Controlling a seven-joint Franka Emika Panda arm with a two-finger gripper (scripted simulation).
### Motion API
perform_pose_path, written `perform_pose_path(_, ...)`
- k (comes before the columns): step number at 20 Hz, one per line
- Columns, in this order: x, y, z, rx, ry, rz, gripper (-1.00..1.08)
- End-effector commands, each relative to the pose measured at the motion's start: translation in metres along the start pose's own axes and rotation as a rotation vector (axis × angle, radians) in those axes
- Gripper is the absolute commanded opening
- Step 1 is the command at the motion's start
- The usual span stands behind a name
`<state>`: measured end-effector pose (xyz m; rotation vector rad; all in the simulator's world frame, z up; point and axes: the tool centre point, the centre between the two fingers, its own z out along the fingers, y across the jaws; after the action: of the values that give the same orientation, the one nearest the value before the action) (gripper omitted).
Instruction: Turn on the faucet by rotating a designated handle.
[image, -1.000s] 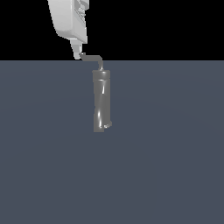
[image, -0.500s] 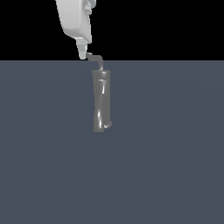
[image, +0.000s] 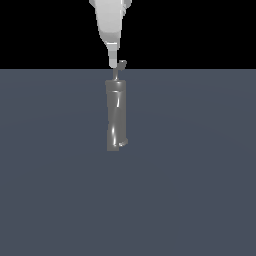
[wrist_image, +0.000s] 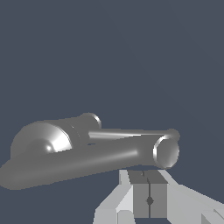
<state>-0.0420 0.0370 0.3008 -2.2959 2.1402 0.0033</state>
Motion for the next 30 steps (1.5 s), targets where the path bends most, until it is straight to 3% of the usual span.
perform_pose_path(1,0.004,-0.002,0.0,0.0,0.0,0.001,-1.0)
perform_pose_path(27,0.091,-0.049,0.0,-0.001,0.003,0.041,-1.0)
perform_pose_path(28,0.091,-0.049,0.0,-0.001,0.003,0.041,-1.0)
perform_pose_path(29,0.049,-0.051,0.0,-0.003,-0.01,-0.023,-1.0)
perform_pose_path(30,0.05,-0.053,0.0,-0.003,-0.009,-0.021,-1.0)
